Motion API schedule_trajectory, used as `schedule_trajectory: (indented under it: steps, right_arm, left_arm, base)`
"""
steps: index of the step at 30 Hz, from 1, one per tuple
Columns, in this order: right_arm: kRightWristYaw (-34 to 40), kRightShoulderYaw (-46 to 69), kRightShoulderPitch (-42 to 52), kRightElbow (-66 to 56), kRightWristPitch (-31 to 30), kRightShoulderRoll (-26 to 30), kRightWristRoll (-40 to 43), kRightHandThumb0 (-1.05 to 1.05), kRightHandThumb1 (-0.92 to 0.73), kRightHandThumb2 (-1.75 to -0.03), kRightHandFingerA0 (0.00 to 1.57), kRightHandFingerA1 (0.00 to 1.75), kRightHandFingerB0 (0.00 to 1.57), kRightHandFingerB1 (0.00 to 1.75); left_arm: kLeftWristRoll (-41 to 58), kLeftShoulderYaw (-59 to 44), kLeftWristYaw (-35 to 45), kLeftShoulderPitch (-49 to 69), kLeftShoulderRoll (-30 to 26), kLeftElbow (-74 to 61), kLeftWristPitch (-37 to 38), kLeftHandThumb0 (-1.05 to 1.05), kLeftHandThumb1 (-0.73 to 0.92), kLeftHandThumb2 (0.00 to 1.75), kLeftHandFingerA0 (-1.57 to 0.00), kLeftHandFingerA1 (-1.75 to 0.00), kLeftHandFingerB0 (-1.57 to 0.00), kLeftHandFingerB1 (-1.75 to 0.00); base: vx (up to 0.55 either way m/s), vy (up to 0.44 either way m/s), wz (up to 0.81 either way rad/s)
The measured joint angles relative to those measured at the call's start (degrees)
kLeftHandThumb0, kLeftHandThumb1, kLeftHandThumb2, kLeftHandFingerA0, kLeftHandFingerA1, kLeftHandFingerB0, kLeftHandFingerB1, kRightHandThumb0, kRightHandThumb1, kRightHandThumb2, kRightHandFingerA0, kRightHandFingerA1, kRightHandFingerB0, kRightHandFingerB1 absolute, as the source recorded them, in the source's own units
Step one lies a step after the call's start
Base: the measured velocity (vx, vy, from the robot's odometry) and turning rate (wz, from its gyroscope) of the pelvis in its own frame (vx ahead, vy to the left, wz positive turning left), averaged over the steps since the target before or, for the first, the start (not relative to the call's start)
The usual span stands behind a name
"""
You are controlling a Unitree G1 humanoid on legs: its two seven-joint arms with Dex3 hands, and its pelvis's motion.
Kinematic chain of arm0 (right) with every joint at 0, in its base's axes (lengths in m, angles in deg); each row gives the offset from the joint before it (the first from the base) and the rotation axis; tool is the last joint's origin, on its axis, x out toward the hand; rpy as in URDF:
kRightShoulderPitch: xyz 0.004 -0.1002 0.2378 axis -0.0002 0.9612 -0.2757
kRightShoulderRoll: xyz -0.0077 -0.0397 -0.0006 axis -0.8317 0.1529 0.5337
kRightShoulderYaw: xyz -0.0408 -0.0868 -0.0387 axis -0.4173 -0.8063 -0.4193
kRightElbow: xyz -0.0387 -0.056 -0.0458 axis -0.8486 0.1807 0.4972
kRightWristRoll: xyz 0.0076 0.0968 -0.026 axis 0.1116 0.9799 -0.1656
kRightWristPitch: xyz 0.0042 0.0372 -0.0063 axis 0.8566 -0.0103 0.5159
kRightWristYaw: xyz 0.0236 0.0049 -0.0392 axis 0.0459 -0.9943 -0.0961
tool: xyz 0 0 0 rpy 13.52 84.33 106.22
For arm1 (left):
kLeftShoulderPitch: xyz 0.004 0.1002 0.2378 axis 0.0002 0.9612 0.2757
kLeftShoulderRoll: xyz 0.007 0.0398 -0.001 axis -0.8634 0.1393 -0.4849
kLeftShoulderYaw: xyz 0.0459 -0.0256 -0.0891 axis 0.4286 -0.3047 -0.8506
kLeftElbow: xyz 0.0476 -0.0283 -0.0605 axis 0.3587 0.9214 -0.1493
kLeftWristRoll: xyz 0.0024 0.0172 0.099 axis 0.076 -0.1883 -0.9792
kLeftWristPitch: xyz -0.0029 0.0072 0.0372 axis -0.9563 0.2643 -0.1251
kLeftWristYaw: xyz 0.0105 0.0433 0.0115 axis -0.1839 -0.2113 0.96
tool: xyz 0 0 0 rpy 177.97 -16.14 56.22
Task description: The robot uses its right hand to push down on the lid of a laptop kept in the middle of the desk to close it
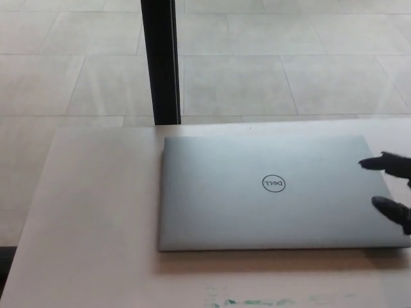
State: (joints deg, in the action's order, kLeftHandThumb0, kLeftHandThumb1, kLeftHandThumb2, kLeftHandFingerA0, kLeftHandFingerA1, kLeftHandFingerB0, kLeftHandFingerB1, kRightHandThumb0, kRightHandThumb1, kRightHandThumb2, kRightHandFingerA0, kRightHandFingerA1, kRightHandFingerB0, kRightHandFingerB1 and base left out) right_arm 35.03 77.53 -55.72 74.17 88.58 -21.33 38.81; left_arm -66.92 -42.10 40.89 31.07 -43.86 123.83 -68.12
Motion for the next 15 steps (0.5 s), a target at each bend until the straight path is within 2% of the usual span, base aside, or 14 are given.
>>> schedule_trajectory:
  steps: [2,4,5,8,9,10,11,15]
  right_arm:
    - [-0.6,4.2,0.6,-0.4,0.0,0.6,1.7,-0.76,-0.92,-0.69,0.53,0.55,0.53,0.4]
    - [-0.9,6.8,1.1,-0.5,0.0,0.8,2.7,-0.88,-0.88,-0.66,0.55,0.76,0.58,0.59]
    - [-1.1,9.0,1.7,-0.5,0.0,1.0,3.5,-0.87,-0.89,-0.67,0.57,0.83,0.58,0.65]
    - [-1.4,14.0,3.3,-0.3,0.0,1.6,5.1,-0.88,-0.9,-0.67,0.57,0.87,0.56,0.68]
    - [-1.4,16.2,4.1,0.1,-0.1,1.9,5.7,-0.87,-0.91,-0.68,0.57,0.92,0.52,0.72]
    - [-1.5,17.6,4.6,0.4,-0.1,2.1,6.1,-0.87,-0.91,-0.68,0.5,1.02,0.49,0.78]
    - [-1.6,18.6,5.0,0.6,-0.1,2.2,6.3,-0.85,-0.92,-0.7,0.54,1.11,0.44,0.79]
    - [-1.6,24.1,7.6,2.1,-0.1,2.8,7.9,-0.9,-0.91,-0.68,0.56,1.14,0.45,0.81]
  left_arm:
    - [0.0,0.0,0.0,0.0,0.0,0.0,0.0,-0.82,0.92,0.68,-0.44,-0.45,-0.3,-0.33]
    - [0.0,0.0,0.0,0.0,0.0,0.0,0.0,-0.82,0.92,0.68,-0.42,-0.45,-0.29,-0.33]
    - [0.0,0.0,0.0,0.0,0.0,0.0,0.0,-0.83,0.91,0.68,-0.41,-0.44,-0.3,-0.33]
    - [0.0,0.0,0.0,0.0,0.0,0.0,0.0,-0.83,0.92,0.68,-0.41,-0.44,-0.29,-0.32]
    - [0.0,0.0,0.0,0.0,0.0,0.0,0.0,-0.83,0.92,0.68,-0.41,-0.44,-0.28,-0.32]
    - [0.0,0.0,0.0,0.0,0.0,0.0,0.0,-0.84,0.92,0.68,-0.41,-0.44,-0.28,-0.32]
    - [0.0,0.0,0.0,0.0,0.0,0.0,0.0,-0.83,0.92,0.68,-0.41,-0.47,-0.29,-0.33]
    - [0.0,0.0,0.0,-0.1,0.0,0.0,0.0,-0.83,0.92,0.69,-0.41,-0.46,-0.28,-0.33]
  base:
    - [0.0,0.0,0.0]
    - [0.0,0.0,0.0]
    - [0.0,0.0,0.0]
    - [0.0,0.0,0.0]
    - [0.0,0.0,0.0]
    - [0.0,0.0,0.0]
    - [0.0,0.0,0.0]
    - [0.0,0.0,0.0]
